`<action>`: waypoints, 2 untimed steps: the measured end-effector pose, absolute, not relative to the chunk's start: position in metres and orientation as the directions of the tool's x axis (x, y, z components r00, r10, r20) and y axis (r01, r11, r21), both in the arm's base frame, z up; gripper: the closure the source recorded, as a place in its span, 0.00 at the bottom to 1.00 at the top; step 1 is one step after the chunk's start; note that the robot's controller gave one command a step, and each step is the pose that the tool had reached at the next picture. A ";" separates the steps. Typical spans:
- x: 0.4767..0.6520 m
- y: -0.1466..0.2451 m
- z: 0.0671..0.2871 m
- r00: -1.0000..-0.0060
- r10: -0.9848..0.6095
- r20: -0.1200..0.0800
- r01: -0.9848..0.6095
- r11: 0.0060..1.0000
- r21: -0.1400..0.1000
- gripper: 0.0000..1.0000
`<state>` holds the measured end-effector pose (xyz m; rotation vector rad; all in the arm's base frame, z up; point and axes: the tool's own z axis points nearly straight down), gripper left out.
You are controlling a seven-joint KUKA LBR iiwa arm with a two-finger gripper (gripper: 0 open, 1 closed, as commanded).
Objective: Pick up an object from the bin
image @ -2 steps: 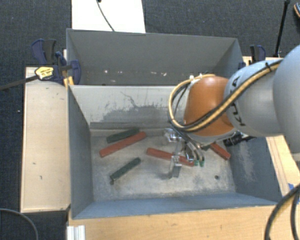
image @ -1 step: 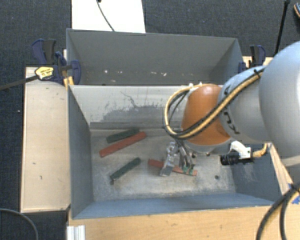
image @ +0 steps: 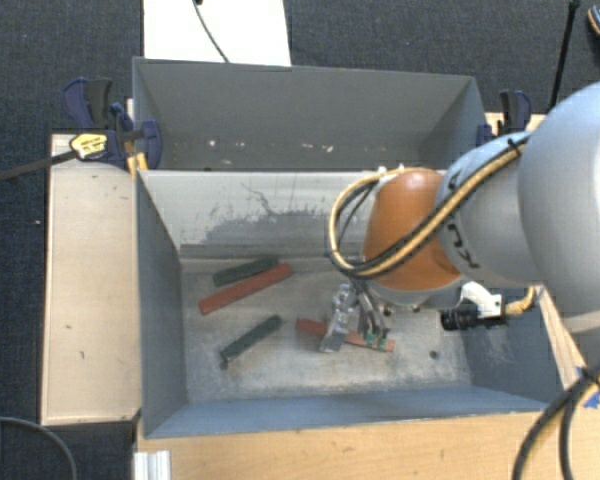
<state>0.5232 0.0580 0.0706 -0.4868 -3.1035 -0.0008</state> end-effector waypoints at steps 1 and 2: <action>0.522 0.058 0.075 -0.952 0.306 0.004 0.306 0.952 -0.001 1.00; 0.521 0.058 0.094 -0.952 0.305 0.006 0.305 0.952 -0.002 1.00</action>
Offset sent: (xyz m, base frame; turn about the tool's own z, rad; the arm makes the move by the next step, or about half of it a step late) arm -0.0002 0.0001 0.0572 0.0000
